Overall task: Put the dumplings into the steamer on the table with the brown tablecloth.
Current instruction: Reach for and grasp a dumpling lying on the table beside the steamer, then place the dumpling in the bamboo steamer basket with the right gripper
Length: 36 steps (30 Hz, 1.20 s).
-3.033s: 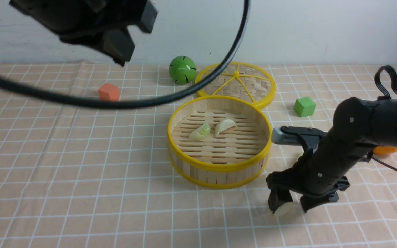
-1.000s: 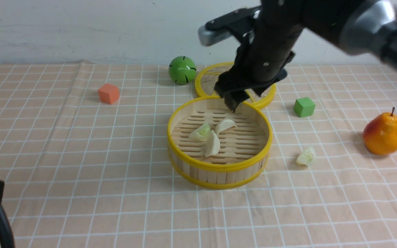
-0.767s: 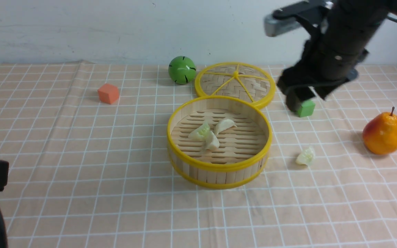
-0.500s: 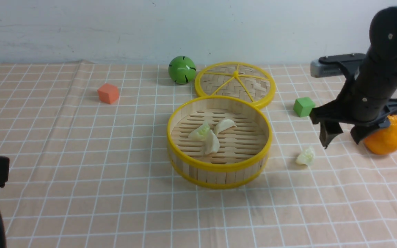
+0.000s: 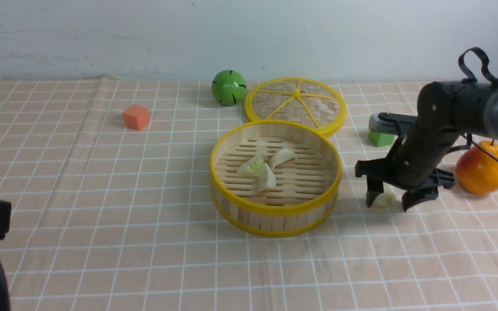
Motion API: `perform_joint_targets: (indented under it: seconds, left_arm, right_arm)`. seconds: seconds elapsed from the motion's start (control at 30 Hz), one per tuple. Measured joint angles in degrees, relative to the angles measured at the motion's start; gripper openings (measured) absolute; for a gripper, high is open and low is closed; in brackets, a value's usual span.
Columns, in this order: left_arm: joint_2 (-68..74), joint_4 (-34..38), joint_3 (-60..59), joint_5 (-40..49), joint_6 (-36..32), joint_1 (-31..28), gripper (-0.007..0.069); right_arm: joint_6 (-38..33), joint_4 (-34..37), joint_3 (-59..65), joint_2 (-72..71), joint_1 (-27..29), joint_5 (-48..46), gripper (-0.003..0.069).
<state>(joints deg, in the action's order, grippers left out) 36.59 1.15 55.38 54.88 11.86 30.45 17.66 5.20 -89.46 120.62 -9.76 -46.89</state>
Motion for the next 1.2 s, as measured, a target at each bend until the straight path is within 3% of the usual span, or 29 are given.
perform_joint_targets:
  seconds: [0.13, 0.27, 0.43, 0.73, 0.9, 1.03, 1.2]
  left_arm:
    - [0.0, -0.3, 0.0, 0.4, 0.0, 0.0, -0.0012]
    - [0.0, -1.2, 0.0, 0.4, 0.0, 0.0, -0.0012]
    - [0.0, -2.1, 0.0, 0.4, 0.0, 0.0, -0.0012]
    - [0.0, -2.6, 0.0, 0.7, 0.0, 0.0, -0.0012]
    - [0.0, -2.6, 0.0, 0.8, 0.0, 0.0, -0.0012]
    - [0.0, -2.6, 0.0, 0.8, 0.0, 0.0, -0.0012]
    - [0.0, -2.5, 0.0, 0.8, 0.0, 0.0, -0.0006]
  right_arm:
    - [0.2, 0.1, 0.0, 0.0, 0.0, 1.3, 0.053]
    - [0.2, 0.1, 0.0, 0.0, 0.0, 1.2, 0.0477]
    - [-0.8, 0.2, 0.0, 0.0, 0.0, 0.4, 0.0286]
    - [-10.4, -0.2, -5.0, -2.1, -2.0, -8.3, 0.0294]
    - [-17.1, 0.7, -13.7, -7.0, -10.4, -11.2, 0.0294]
    - [-18.5, 1.4, -15.6, -5.7, -14.8, -11.0, 0.0294]
    - [-18.1, 1.3, -15.6, -0.9, -15.8, -7.9, 0.0294]
